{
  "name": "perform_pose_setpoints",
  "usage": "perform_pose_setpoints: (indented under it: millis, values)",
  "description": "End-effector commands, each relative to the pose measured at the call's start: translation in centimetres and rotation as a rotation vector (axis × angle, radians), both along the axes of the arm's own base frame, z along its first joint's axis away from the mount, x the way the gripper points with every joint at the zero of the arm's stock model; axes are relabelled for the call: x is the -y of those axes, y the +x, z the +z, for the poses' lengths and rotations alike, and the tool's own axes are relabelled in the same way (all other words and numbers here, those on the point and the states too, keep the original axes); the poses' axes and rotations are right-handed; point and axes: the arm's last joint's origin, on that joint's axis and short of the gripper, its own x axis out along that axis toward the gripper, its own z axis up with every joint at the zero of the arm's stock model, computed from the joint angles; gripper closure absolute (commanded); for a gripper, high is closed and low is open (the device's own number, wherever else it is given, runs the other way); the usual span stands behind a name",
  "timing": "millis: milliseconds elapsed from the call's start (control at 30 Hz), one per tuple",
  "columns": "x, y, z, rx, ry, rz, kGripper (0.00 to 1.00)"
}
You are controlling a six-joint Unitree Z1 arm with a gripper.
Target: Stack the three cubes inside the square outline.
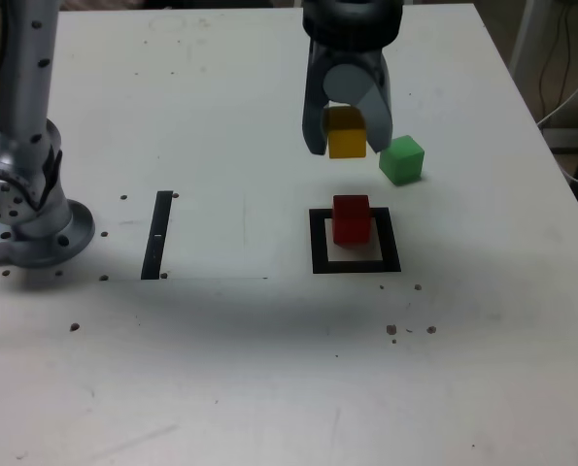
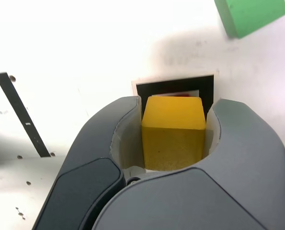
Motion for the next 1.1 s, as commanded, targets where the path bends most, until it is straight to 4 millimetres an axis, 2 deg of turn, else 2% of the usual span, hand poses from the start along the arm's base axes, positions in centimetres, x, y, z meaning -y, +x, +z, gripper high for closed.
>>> perform_pose_setpoints:
  millis: [0, 767, 1067]
  values:
    - [0.2, 0.2, -0.7, -0.022, -0.012, 0.001, 0.97]
    - [2.8, -0.1, -3.7, -0.038, -0.004, 0.024, 0.97]
    - [3.5, -0.1, -3.7, -0.015, -0.009, 0.029, 0.94]
